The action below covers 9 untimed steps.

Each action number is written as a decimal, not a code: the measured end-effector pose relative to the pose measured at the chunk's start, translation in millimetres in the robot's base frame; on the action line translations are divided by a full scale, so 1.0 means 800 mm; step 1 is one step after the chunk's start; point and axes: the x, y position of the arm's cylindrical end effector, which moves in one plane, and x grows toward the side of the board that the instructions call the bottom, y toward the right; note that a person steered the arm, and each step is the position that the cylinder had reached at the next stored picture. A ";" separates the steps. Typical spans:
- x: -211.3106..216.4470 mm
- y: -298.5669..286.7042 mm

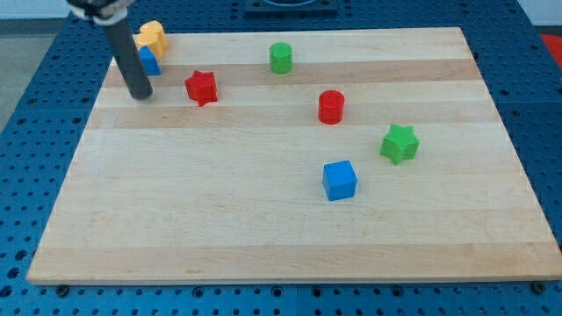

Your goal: Push blue cube towards blue triangle

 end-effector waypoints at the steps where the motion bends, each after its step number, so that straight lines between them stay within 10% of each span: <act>1: 0.105 0.074; 3: 0.313 0.293; 9: 0.176 0.349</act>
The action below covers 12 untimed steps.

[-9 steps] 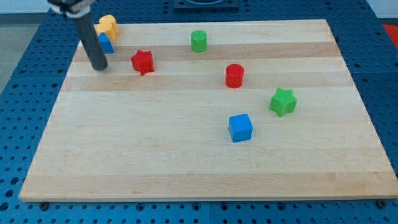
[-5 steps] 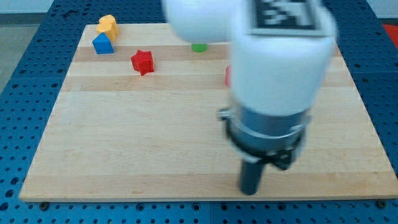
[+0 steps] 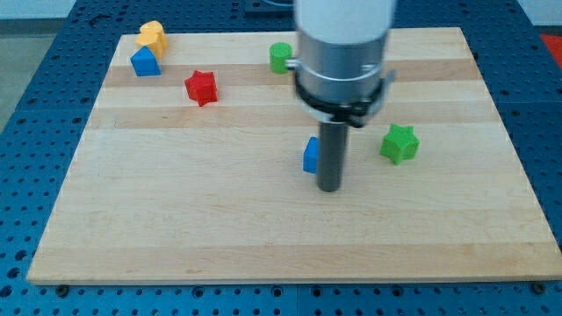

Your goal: Push blue cube towards blue triangle

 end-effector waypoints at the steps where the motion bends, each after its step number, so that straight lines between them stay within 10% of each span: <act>1: -0.005 0.030; 4: -0.052 -0.090; 7: -0.125 -0.061; 12: -0.070 -0.263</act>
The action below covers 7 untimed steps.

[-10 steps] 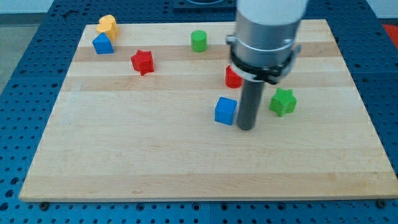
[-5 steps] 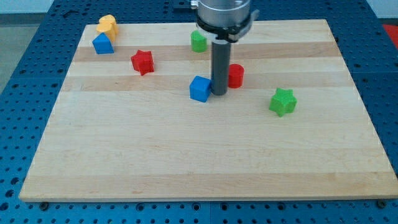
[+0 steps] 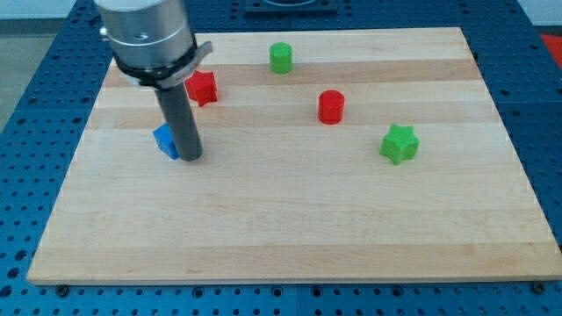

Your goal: Push blue cube towards blue triangle

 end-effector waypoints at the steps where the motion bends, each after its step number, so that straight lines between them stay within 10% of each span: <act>1: -0.032 -0.025; 7: -0.030 -0.188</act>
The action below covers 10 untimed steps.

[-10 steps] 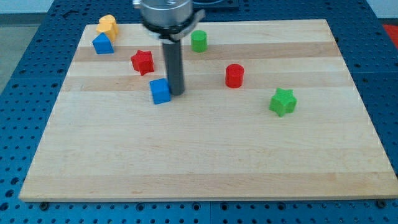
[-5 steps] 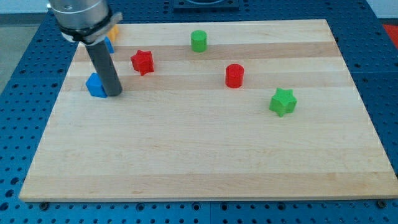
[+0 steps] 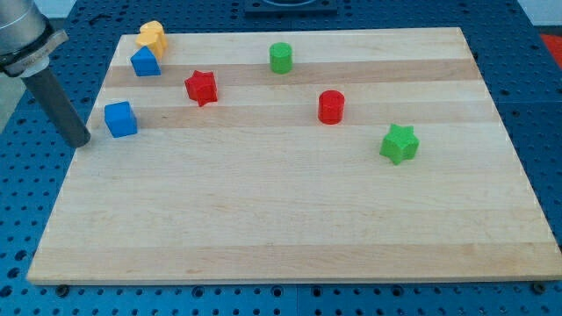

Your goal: Push blue cube towards blue triangle

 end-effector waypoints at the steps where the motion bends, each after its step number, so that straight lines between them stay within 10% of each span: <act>1: 0.000 0.021; 10: -0.057 0.084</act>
